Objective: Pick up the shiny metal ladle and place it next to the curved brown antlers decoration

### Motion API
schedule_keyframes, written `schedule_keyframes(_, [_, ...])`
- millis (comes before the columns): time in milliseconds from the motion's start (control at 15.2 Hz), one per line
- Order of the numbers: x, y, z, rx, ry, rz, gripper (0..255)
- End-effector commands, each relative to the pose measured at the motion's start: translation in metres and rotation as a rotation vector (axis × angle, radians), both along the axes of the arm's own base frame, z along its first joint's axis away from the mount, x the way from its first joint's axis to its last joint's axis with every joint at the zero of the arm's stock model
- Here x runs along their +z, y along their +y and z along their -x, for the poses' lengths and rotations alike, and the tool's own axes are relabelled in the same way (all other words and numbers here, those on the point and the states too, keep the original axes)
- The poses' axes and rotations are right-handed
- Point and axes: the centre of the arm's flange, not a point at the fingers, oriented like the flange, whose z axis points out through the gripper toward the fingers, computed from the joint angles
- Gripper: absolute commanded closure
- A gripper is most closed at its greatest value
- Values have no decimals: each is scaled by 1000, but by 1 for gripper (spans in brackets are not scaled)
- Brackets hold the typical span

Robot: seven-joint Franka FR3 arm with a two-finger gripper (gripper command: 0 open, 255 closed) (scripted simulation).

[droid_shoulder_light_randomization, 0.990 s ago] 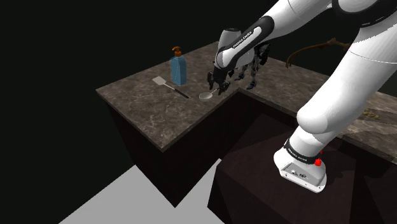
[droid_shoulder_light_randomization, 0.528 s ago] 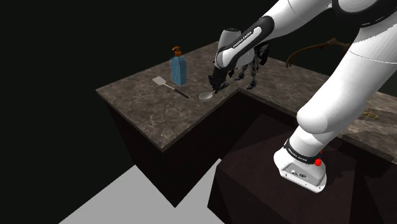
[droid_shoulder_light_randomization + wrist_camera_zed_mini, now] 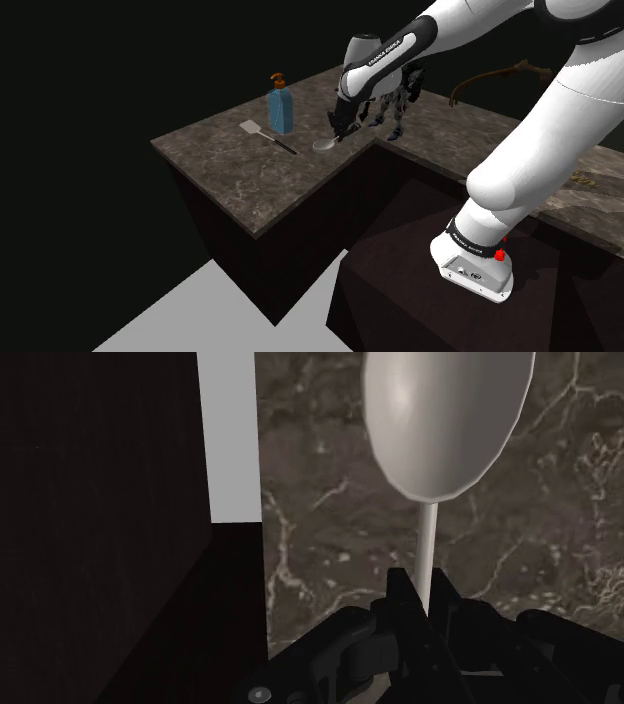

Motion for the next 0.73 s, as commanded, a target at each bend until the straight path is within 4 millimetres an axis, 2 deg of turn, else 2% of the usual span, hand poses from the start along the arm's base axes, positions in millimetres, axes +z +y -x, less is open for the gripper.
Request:
schedule_keyframes(0, [12,0,1,0,0,0,255])
schedule_keyframes(660, [64,0,1,0,0,0,255])
